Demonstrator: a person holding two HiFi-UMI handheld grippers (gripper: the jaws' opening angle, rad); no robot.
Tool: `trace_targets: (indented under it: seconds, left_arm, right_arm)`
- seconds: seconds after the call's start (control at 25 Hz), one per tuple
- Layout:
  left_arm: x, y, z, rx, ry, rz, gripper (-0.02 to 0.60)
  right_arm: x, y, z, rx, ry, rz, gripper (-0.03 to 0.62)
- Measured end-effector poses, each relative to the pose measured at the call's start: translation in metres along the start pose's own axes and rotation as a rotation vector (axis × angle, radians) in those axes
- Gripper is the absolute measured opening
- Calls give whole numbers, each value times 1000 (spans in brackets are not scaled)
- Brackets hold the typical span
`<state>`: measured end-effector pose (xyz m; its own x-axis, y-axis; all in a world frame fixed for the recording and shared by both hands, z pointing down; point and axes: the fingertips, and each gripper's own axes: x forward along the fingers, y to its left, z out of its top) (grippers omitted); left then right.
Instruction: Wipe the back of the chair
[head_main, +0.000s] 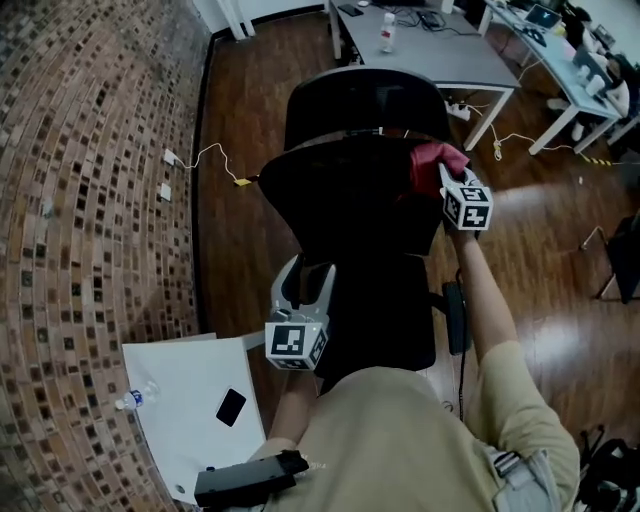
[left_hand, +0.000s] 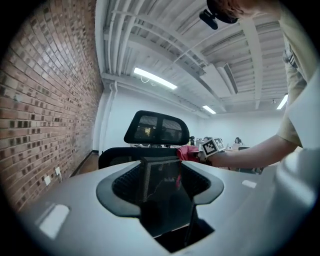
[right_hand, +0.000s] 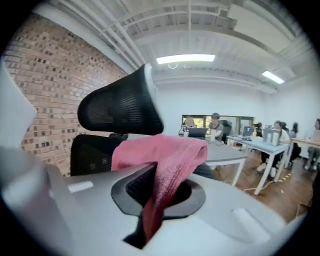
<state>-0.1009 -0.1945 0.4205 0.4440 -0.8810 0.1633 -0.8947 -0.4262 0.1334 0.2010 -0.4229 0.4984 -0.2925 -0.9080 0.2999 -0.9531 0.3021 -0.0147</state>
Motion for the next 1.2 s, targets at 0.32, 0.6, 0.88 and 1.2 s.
trace_targets:
  seconds: [0.32,0.6,0.88,1.2]
  left_arm:
    - [-5,-2,-1,10,-5,15,225]
    - [-43,40,-3,-11,4,150,225]
    - [-68,76,-16,-30,18,227,224]
    - [-23,43,-17,-42,14,96,224]
  right_arm:
    - [4,68,-10,-51,35,161,20]
    - [67,344,15,-97,-8,663,20]
    - [103,356,8,-71,24,643,20]
    - [31,81,-18,39,4,205,20]
